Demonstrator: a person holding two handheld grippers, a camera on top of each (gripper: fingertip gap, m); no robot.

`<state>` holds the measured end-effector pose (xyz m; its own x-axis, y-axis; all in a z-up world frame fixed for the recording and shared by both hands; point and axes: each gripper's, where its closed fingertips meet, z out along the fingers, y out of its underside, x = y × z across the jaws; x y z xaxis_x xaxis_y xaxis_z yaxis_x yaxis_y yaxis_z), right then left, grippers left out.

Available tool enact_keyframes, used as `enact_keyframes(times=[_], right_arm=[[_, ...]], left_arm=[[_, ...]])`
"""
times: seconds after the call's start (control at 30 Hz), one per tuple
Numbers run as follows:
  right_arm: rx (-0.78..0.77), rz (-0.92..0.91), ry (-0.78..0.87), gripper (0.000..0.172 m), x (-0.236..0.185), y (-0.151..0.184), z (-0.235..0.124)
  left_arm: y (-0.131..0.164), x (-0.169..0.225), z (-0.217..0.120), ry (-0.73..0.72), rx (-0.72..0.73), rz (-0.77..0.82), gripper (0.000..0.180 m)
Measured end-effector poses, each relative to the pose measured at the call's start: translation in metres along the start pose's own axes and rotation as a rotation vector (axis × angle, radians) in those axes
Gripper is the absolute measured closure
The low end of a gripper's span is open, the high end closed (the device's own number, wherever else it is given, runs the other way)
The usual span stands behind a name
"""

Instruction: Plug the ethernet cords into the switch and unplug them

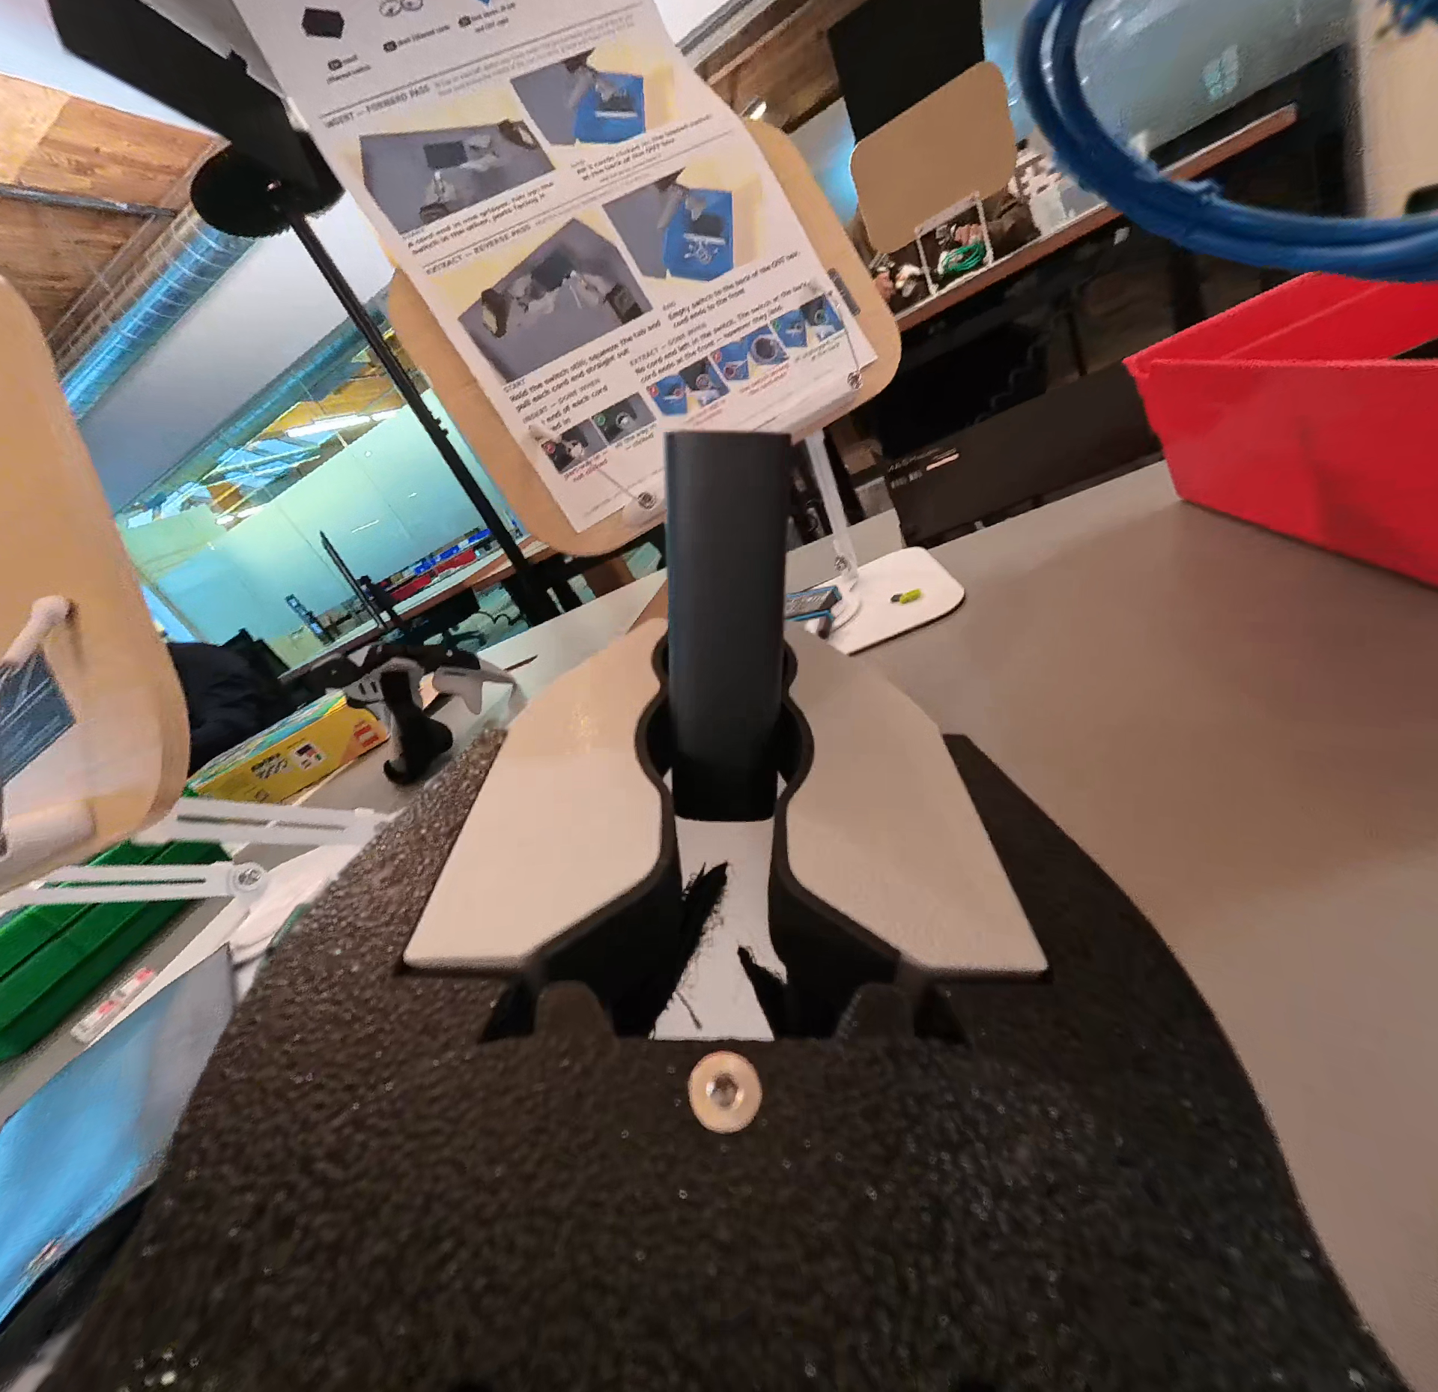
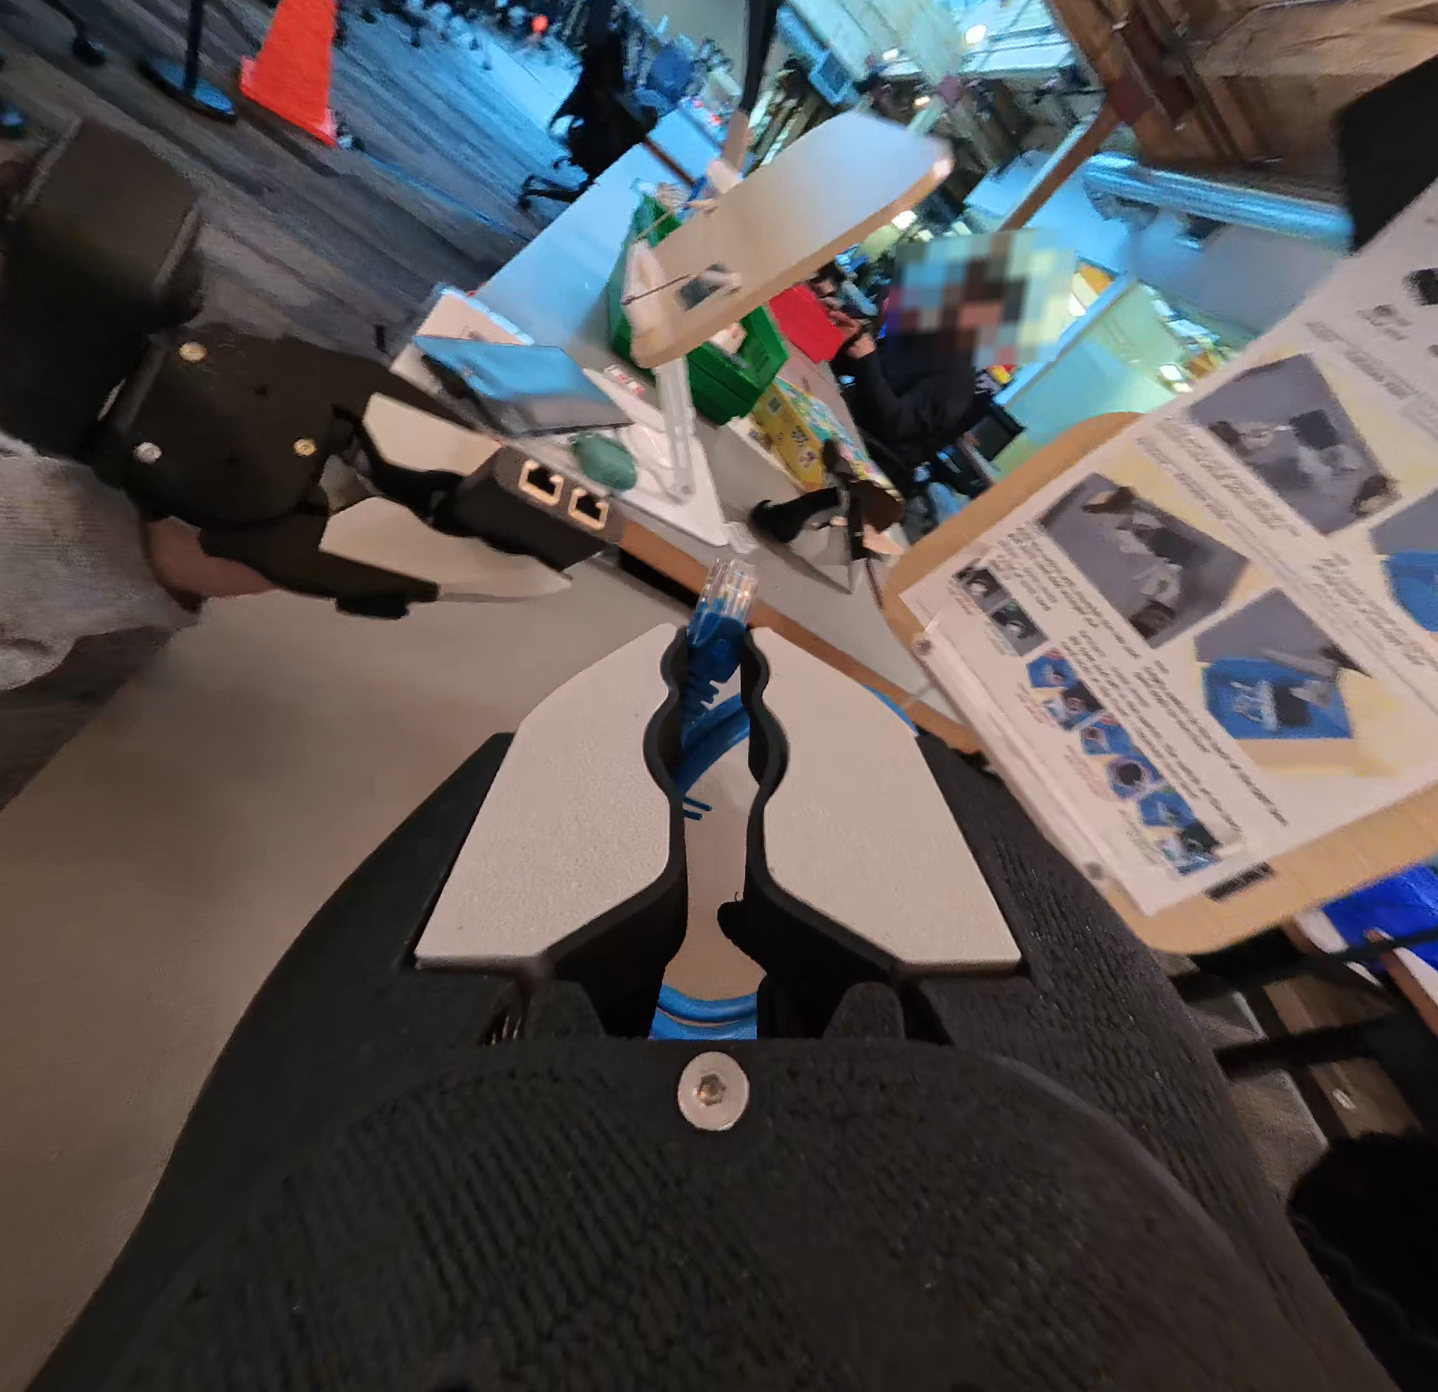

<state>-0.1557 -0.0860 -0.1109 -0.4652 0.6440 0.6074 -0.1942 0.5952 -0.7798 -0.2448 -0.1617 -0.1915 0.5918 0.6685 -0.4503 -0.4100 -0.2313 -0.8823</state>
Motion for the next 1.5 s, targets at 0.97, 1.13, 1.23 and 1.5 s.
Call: enact_keyframes(times=[0.97,1.13,1.23,1.5], right_arm=[[-0.08,-0.017,-0.181,0.16,-0.04,0.037,0.022],[-0.099,-0.086,-0.17,0.161,-0.046,0.036,0.024],[-0.124,-0.123,-0.175,0.161,-0.048,0.038,0.023],[-0.217,-0.225,-0.265,0.161,-0.067,0.046,0.016]], left_arm=[[0.0,0.025,-0.006,0.116,-0.154,0.361,0.159],[-0.006,0.032,-0.003,0.049,-0.117,0.522,0.159],[-0.012,0.034,-0.004,0.025,-0.096,0.578,0.159],[-0.015,0.036,-0.005,-0.027,-0.052,0.757,0.159]])
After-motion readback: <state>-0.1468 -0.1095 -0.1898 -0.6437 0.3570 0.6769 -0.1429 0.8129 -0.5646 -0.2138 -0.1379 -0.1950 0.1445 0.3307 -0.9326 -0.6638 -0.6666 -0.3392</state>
